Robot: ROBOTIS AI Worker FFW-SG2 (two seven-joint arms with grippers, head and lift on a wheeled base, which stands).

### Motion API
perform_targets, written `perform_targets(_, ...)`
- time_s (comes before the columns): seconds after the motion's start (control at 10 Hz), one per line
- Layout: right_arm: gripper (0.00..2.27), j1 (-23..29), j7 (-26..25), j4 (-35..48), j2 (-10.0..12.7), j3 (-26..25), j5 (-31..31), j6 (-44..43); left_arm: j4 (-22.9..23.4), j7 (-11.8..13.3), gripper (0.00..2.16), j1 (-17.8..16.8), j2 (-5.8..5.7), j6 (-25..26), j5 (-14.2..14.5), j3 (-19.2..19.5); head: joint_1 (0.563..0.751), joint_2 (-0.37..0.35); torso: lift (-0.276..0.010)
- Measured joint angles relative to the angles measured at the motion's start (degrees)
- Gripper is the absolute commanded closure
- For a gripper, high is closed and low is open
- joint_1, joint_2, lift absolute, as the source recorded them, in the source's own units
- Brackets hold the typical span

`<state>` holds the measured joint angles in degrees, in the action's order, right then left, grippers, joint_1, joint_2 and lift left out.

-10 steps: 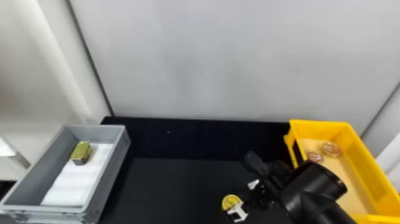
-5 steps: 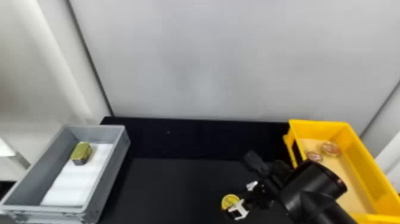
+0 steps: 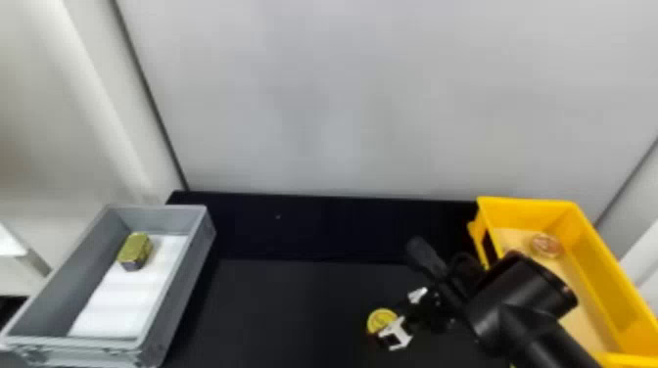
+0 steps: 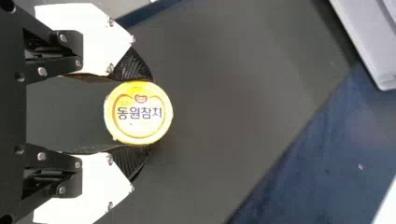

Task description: Pick up the round yellow can and place it in the yellow rectangular box

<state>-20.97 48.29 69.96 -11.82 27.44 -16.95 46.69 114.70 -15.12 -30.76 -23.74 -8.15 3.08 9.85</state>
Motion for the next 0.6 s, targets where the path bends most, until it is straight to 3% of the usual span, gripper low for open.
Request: perform_targets(0.6, 0.66, -4.7, -0.2, 3.4, -3.5, -8.0, -3.4, 0.3, 0.0, 0.1, 0.13, 0.2, -0.24, 0.4, 0.0, -0.1, 0.663, 0.054, -0.010)
